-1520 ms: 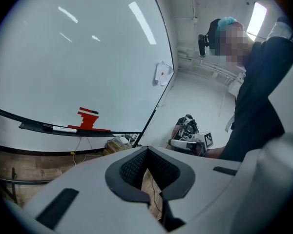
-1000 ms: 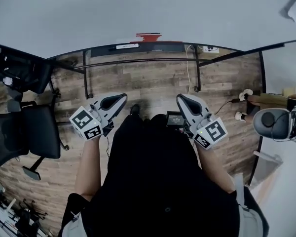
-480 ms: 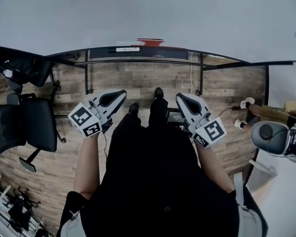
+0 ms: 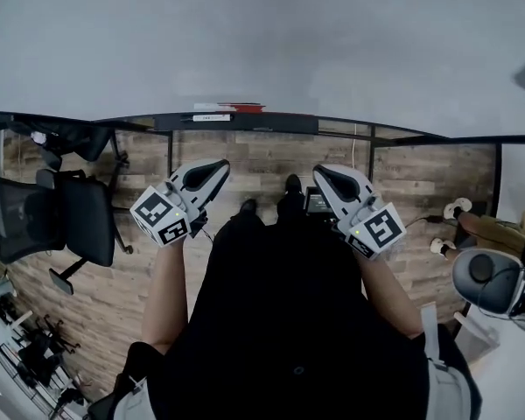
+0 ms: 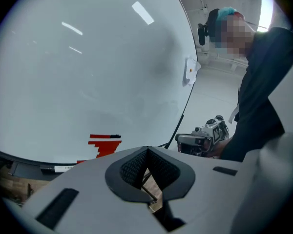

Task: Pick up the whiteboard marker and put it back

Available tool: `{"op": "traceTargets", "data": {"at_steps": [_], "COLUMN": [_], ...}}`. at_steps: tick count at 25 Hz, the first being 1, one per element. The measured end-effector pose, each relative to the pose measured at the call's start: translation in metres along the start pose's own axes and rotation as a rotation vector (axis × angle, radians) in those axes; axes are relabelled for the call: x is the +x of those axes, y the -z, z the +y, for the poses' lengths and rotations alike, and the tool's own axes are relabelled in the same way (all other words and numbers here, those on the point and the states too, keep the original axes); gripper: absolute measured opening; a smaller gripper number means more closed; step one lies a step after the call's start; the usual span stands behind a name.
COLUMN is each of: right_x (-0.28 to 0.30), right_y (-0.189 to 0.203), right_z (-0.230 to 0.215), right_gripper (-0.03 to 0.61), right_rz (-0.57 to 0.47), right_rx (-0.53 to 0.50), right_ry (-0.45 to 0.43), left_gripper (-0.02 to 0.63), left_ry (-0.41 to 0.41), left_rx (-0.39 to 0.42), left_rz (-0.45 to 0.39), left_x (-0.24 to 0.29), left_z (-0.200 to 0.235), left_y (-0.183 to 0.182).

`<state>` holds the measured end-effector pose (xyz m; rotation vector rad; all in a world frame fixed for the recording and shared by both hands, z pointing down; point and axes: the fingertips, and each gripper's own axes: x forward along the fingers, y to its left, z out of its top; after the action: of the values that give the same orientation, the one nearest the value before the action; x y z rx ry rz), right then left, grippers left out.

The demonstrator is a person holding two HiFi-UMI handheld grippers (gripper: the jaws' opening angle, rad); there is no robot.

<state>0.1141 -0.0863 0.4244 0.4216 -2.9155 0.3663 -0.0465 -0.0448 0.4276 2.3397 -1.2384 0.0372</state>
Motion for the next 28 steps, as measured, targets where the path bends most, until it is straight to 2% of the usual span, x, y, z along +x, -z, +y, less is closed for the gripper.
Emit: {"op": "traceTargets", "data": {"at_steps": [6,11,15,20,25,28], "right_x": [0.001,0.011,0.018,0.028,0.043,0.051], "right_y": [-0.017,-0.011,-0.008,-0.013,-0.019,-0.023], "right_z": [-0.02,-0.029,-0.032,-0.03,-0.022,-0.015], "right_gripper": [0.02,0.02,0.02,0.02,0.02,0.02], "right_rz": [-0.064,-0.08,-0.071,-0.085,-0.086,-0.078], "right_rx": [-0.013,-0.027,-0.04,-0.011,0.011,0.02], "right_ry": [-0.102,-0.171,-0.183,-0.12,-0.045,-0.004], "left_gripper": [0.008,0.007,0.006,0.006,0.006,0.008], "left_ry": [-0.078,-0.157,-0.188,-0.243,-0.2,-0.189], "left_rx": [0.113,0.17,0.225,0.393,0.584,0.698], "left_rz": [0.057,0.086,0.117,0.297,0.528,0.63], "left_x": [0.019,0.024,0.029,0.025,0.024,0.023], "left_z": [-0.013,-0.005,0.008,0.044,0.076,0.094], "left_y": [-0.015,-0.025,-0.032,-0.018,0.007,0.022]}}
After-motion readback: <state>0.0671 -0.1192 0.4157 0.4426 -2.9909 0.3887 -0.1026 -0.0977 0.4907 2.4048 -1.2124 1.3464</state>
